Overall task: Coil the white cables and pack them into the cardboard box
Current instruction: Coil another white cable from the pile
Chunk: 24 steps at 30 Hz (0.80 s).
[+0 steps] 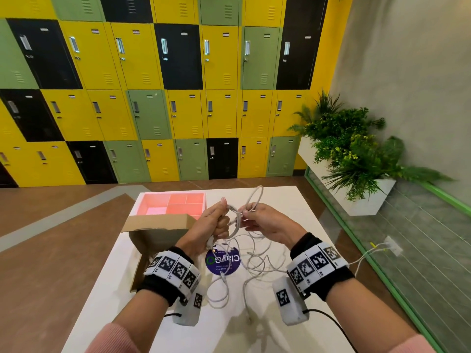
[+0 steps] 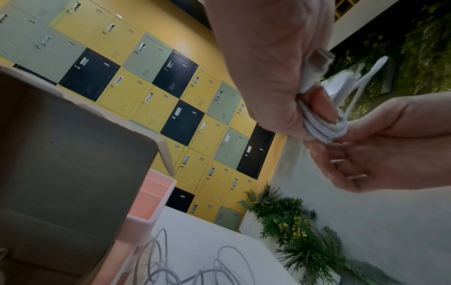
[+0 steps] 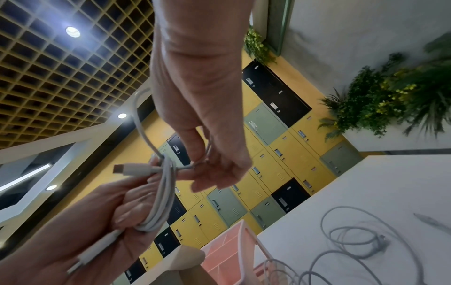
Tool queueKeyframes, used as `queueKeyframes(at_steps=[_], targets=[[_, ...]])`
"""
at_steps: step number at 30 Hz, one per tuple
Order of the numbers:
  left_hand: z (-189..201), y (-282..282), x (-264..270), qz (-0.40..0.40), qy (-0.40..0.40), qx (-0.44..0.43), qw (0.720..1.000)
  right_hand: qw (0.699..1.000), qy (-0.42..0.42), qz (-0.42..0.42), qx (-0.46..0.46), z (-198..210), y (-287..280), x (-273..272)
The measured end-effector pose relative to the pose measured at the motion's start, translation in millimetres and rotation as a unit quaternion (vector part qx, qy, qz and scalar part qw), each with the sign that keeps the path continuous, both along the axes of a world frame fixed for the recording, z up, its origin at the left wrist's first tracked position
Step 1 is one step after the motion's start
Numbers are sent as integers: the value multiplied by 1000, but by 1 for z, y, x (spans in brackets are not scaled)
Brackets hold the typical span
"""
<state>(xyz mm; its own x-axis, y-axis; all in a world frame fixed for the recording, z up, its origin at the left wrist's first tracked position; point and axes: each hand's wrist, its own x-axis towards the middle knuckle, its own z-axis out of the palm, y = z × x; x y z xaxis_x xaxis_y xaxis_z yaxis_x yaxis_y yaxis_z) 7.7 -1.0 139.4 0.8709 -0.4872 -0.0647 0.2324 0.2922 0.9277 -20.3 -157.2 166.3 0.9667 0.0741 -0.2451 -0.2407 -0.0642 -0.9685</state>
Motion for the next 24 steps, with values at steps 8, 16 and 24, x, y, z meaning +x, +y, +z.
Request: queueKeyframes(at_steps=[8,16,24], targets=[[-1,-1,0,8,-17,25,1000,994,20,82,76,5,-2,-11],[-3,-5,5,5,-36,17,999,997,-17,78,16,-6,5,-7],[-9,-4,8,69,-64,26,995,988,-67,47,-128,-3,5,-4]])
